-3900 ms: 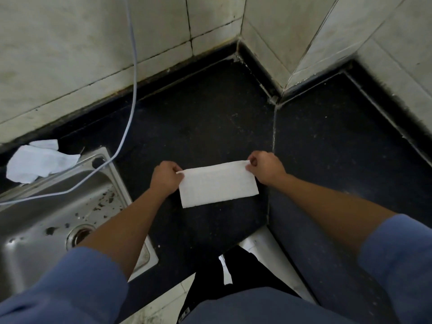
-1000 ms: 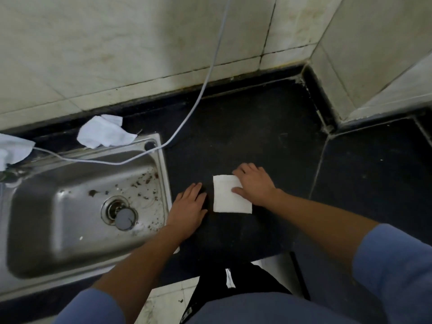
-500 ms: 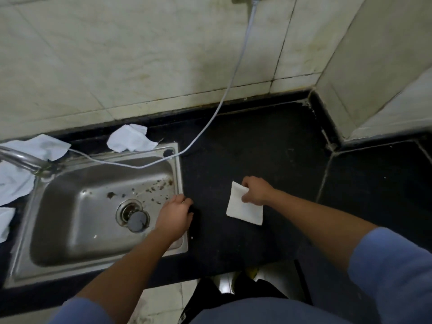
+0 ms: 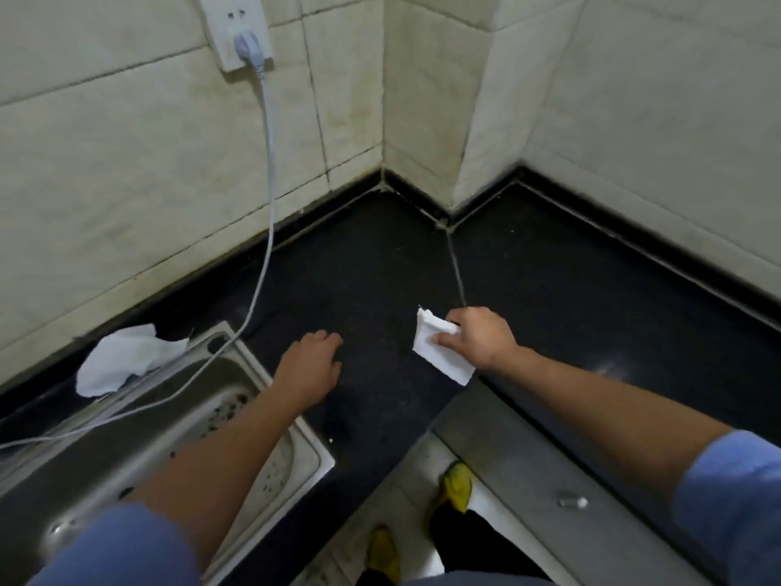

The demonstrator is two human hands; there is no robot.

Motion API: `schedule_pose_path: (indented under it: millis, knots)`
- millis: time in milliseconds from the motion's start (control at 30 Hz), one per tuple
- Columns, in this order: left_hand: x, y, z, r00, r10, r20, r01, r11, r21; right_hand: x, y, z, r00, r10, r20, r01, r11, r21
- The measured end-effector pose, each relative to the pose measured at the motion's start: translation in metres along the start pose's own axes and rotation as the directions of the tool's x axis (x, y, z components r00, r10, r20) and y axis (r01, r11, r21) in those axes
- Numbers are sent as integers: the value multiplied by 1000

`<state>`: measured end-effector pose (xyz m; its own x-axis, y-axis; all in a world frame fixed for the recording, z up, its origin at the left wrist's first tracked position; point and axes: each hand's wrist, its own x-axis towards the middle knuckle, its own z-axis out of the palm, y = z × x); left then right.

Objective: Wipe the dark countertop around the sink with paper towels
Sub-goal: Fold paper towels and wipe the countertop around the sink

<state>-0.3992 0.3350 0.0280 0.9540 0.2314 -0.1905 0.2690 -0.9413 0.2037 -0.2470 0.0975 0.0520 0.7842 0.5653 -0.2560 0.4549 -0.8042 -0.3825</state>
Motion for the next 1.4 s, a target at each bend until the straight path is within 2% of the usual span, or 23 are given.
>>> schedule_pose_path:
  millis: [167,300,467,633,800,1000,1167,1400]
  knots:
    - [17,70,-11,969,243,39,-243,970,0,-88,48,-27,981,169,-99,-164,985,56]
    - [21,161,-11,896,439,65,-442,896,50,-175,101,-44,917,354,-185,-330,932,150]
    - [-4,298,5,752,650,106,-659,741,129,-305,173,-53,771,564,-296,-509,825,246]
    - [-68,447,44,587,795,150,-809,570,143,-455,249,-46,634,699,-331,-637,714,289]
    - [-159,587,93,398,892,213,-917,391,78,-603,313,-37,483,808,-338,-736,584,342]
    - [-241,714,126,178,948,264,-984,164,74,-734,374,-30,311,891,-330,-809,430,400]
    - [-268,810,151,45,953,298,-997,27,66,-806,429,-35,218,923,-318,-817,350,458]
    - [-286,963,184,-74,955,288,-995,-91,47,-886,538,-82,124,927,-353,-818,297,492]
